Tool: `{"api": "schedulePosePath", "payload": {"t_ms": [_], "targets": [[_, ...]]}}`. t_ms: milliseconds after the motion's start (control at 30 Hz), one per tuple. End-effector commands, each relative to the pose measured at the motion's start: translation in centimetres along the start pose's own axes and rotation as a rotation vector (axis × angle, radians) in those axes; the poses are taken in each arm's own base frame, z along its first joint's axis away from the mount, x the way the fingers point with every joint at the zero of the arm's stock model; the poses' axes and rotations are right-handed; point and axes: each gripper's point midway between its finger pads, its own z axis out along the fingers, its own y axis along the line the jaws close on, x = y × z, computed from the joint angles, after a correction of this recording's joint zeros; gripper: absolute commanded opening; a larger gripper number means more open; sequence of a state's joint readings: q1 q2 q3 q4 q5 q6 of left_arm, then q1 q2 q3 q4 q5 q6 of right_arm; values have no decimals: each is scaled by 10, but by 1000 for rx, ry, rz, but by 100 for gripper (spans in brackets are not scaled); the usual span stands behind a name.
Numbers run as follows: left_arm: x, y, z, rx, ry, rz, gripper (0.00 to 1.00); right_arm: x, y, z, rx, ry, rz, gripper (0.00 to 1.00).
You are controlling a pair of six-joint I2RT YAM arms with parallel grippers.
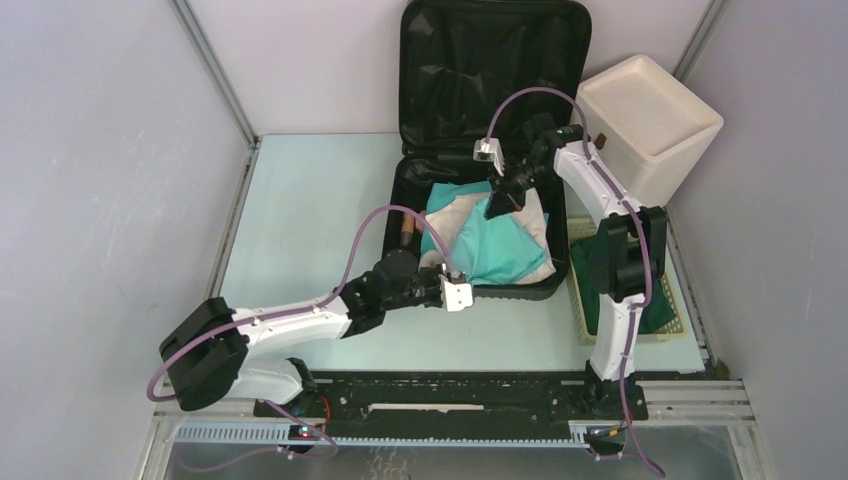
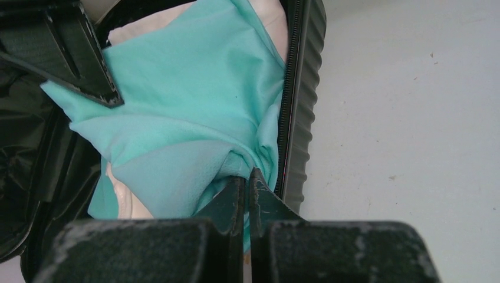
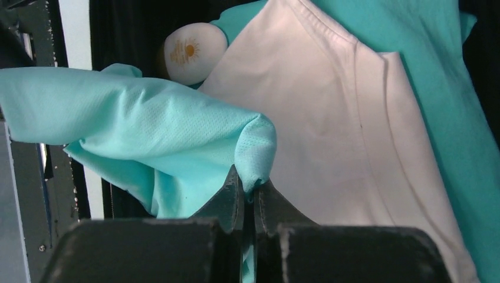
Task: Open, take out, and arrange the luggage
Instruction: Pick up the clothes from the opened luggage, then place the clothes in the bin.
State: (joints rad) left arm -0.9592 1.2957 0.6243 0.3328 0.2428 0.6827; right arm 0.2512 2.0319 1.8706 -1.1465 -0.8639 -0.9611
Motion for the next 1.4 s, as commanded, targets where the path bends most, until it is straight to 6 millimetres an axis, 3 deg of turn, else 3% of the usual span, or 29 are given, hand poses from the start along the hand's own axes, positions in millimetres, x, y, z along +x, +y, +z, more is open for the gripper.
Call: {"api": "schedulePosePath", "payload": {"t_ms": [0,167,333,500,667,833,1000,1167,1367], "targets": [[-29,30,-7,-113,-48,-55,0,-36,27,-41,31,-102,-75,0],[-41,59,-16,-240,-44,-216,0,-59,62,-90,158,-210,-160,0],[-66,86,-32,-330,-144,-389,0,-72,99,-139,319,-292,-219,0],[-99,106,-48,-343,-244,-497,0,-69,134,-185,457,-355,-213,0],[-143,117,-55,-283,-339,-557,0,-54,164,-207,568,-300,-187,0],[-180,109,-46,-129,-439,-678,0,-25,179,-234,730,-266,-95,0],[-201,87,-16,19,-463,-789,0,20,188,-242,840,-189,30,0],[-212,65,22,131,-455,-899,0,72,190,-249,951,-88,156,0],[-219,48,64,197,-427,-1016,0,129,174,-273,1035,15,299,0]]}}
